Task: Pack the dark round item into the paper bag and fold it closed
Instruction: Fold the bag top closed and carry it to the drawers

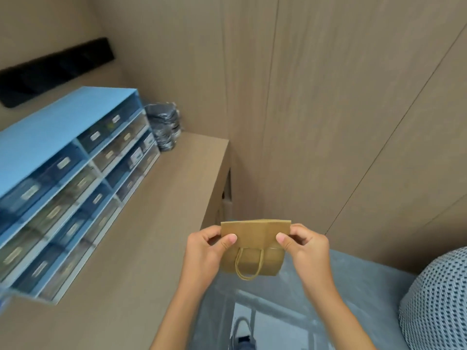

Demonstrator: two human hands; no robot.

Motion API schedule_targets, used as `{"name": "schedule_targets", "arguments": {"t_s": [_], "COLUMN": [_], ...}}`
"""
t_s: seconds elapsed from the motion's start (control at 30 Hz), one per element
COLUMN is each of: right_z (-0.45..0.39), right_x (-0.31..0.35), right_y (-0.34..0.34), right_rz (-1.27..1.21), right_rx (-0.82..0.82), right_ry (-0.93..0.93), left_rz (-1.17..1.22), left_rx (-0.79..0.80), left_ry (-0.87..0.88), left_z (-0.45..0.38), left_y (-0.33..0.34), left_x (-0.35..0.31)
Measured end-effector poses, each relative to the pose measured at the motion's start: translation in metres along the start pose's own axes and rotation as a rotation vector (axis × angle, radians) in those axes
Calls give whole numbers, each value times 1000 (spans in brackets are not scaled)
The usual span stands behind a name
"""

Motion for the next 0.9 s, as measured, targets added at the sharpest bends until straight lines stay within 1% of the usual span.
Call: {"name": "schedule_targets", "arguments": {"t_s": [0.13, 0.23, 0.33, 0.43, 0.53, 0.63, 0.8, 0.9], "right_z": [-75, -131, -184, -237, -292, -344, -422, -448], "right_x": [4, 13, 16, 15, 10, -2, -29, -43], "right_y": [0, 8, 25, 55, 99, 154, 275, 350], "right_rz": [8, 16, 26, 48, 75, 84, 82, 116], "right_rx": [-70, -81, -65, -7, 104, 246, 547, 773], "right_ry": [-2, -23, -38, -54, -67, -64, -45, -35], "left_rz": [1, 8, 8, 25, 18, -7, -47, -81], "left_rx": [66, 81, 49, -19, -129, -271, -573, -778], "left_ry": [19, 42, 53, 44, 17, -31, -121, -205], "left_z": [-86, -144, -197, -242, -281, -311, -340, -341], "left_y": [17, 23, 18, 2, -25, -60, -131, -166], "left_x": [1, -3, -3, 4, 20, 39, 72, 88]}}
Point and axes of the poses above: each hand's wrist, its own z-axis away from the middle knuckle, its own y-axis out of the palm, x = y × z, the point moved 8 cm from there along -z, towards the middle knuckle, and after that the axes turned 2 degrees about y, right-handed, at the moved point
